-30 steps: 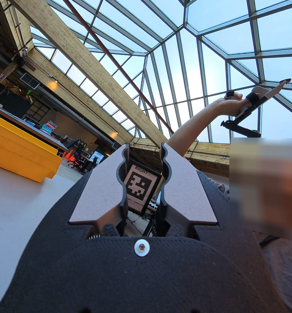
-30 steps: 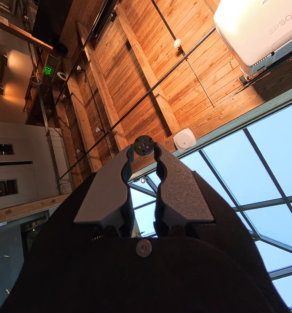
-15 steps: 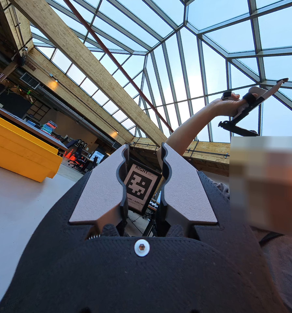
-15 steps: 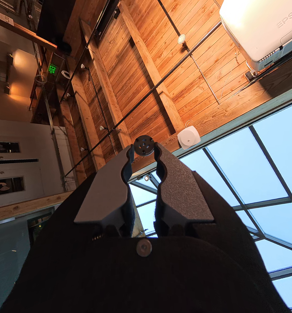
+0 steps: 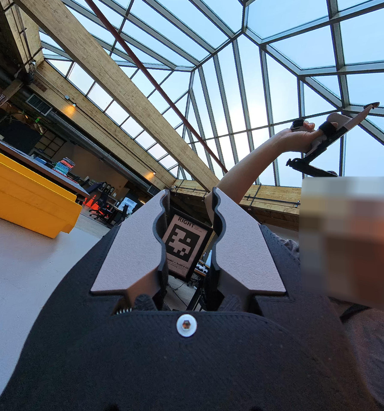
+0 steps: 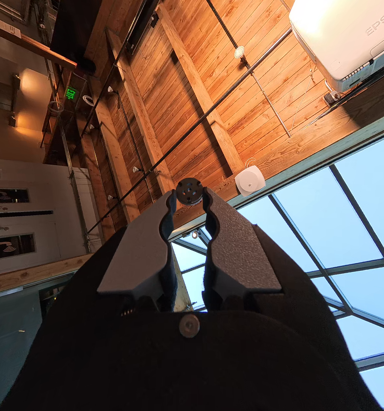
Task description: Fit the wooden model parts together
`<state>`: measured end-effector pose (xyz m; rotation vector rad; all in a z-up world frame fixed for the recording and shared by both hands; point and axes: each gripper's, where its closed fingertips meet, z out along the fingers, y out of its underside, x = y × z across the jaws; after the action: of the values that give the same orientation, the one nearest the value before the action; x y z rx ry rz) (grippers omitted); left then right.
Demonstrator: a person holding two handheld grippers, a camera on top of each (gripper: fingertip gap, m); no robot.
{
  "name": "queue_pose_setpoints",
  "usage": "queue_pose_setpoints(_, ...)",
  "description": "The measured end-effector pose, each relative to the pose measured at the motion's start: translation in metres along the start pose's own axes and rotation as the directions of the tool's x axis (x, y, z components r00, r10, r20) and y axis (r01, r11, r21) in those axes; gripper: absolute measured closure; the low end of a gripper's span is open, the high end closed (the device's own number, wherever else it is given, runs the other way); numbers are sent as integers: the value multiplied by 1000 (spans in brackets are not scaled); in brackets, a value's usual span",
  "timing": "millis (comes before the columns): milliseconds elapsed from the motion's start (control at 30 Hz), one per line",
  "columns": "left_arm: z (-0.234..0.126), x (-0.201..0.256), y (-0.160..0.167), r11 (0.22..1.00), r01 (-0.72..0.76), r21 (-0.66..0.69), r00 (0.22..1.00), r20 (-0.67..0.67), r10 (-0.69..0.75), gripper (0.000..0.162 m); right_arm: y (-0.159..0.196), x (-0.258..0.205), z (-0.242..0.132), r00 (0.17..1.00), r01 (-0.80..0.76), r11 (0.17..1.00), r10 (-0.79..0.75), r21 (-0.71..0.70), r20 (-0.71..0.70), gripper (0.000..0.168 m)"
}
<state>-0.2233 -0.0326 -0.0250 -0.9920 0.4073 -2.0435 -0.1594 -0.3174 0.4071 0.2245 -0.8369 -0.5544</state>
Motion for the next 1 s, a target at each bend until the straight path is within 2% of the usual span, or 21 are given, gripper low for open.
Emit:
queue_pose_setpoints(633,0,0,0,1000,-2,1,1000,2,2,126,8,-4,-9,999,-33,999,33,6,-9,146)
queue_pose_setpoints(867,-1,-2,0,1000,2,-4,1000,5,-2,126,13,-18,-13,999,-52,999,52,-7,16,146)
queue_pose_setpoints(933,-1,0,-3,1000,0,6,1000,0,0,126,19,-37,-16,990,-114,993,117,-39,79,147)
queue_pose_setpoints(1000,-2,7,-11,1000,-23,21,1000,-3,23,126,25,-77,-30,933,-285,952,302,-107,196,146)
